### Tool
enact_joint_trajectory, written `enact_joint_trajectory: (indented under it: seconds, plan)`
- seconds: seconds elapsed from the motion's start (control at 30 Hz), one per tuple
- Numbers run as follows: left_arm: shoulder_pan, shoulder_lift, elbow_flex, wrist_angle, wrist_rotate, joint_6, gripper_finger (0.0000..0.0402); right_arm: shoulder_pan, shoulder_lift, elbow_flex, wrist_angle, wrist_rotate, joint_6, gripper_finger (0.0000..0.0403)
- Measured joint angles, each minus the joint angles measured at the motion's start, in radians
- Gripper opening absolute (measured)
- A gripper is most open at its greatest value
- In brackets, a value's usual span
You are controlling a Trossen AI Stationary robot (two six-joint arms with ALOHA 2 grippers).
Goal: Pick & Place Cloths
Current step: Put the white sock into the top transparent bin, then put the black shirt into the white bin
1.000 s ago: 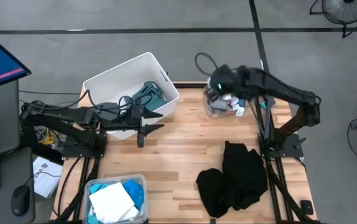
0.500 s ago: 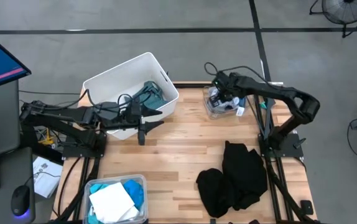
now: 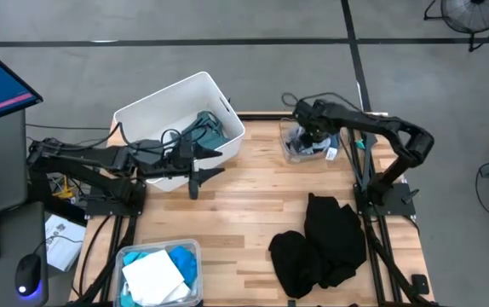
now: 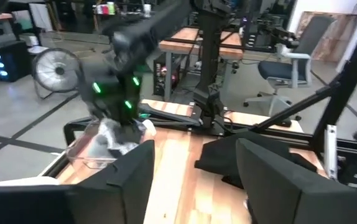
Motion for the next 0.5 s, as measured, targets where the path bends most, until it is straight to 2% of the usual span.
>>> enact_joint_trajectory:
  seconds: [0.17, 0.27, 0.4, 0.5]
  plan:
    - [0.000, -0.005, 0.000, 0.001, 0.031, -0.002, 0.0248, 0.000, -0.058, 0.152, -0.154, 0.011, -0.012, 0.0254]
    - [-0.006, -0.004, 0.000, -0.001, 0.048, -0.003, 0.0265, 0.008, -0.095, 0.259, -0.290, 0.011, 0.038, 0.0304]
    - [-0.035, -0.004, 0.000, -0.004, 0.051, -0.001, 0.0273, 0.075, -0.170, 0.398, -0.460, 0.009, 0.108, 0.0330]
    - [-0.065, -0.004, 0.000, -0.027, 0.051, -0.001, 0.0272, 0.190, -0.269, 0.462, -0.541, 0.006, 0.241, 0.0328]
